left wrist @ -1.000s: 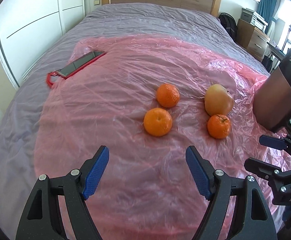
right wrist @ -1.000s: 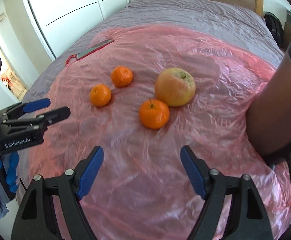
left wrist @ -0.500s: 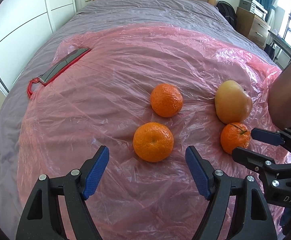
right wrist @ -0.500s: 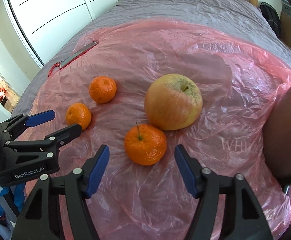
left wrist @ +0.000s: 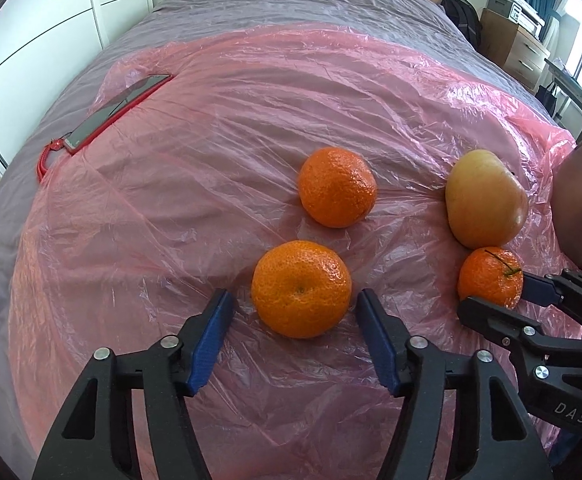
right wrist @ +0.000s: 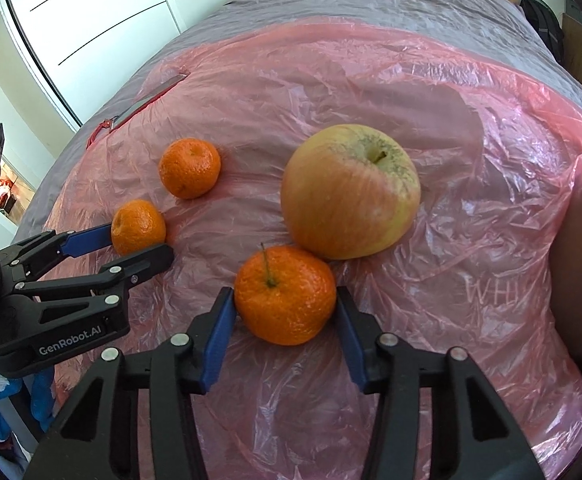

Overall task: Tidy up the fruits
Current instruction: 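Grasp a tangerine with the right tool while the left tool grasps another tangerine, then lift both tangerines and carry them toward the green tray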

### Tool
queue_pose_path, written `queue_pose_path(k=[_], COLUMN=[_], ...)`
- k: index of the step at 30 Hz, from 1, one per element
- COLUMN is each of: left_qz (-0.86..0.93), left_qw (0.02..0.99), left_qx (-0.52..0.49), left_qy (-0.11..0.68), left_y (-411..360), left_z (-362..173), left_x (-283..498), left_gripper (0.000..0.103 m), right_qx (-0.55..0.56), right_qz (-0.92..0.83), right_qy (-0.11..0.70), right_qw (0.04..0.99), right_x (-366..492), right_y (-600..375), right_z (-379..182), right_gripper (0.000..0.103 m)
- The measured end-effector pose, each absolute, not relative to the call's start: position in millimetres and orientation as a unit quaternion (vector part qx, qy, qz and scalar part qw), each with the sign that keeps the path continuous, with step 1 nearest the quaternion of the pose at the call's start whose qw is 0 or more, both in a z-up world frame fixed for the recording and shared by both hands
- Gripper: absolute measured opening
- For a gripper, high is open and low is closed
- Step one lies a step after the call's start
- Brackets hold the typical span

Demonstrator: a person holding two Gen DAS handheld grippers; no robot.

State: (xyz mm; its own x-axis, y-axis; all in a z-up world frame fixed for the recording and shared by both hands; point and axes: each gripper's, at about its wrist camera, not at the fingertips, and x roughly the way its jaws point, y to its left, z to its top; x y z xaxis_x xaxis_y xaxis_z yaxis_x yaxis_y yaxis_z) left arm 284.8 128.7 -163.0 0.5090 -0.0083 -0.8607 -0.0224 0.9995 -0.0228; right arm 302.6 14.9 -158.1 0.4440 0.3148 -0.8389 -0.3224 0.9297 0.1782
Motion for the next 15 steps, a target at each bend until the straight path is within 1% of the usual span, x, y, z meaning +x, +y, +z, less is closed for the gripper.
queue_pose_path(k=[6,8,10,15], left_qz=[0.002,0.000,-0.003,-0.001], left_qw=[0.868,0.868,0.868,0.869], left_qx=[-0.019,-0.021,-0.022,-0.025], left_qy=[0.496,0.496,0.497,0.493], left_y=[129.3,129.6,128.8,128.9], left_z=[-164.5,-164.5,-164.5,-164.0], left_x=[287.4,288.3,289.0,289.3], left_gripper=[0.052,0.049,0.042,0.040], right_qx=[0.006,0.010,0.012,0.012], right_qz=[0.194,0.197,0.201,0.208], right_qy=[0.491,0.490,0.489,0.489], right_qw=[0.849,0.849,0.849,0.847], right_x=[303.4,302.9,302.9,303.0], right_y=[11.9,10.4,8.9,6.9], right_z=[-161.4,-161.3,-161.0,-160.9], right_gripper=[0.027,0.026,0.025,0.024])
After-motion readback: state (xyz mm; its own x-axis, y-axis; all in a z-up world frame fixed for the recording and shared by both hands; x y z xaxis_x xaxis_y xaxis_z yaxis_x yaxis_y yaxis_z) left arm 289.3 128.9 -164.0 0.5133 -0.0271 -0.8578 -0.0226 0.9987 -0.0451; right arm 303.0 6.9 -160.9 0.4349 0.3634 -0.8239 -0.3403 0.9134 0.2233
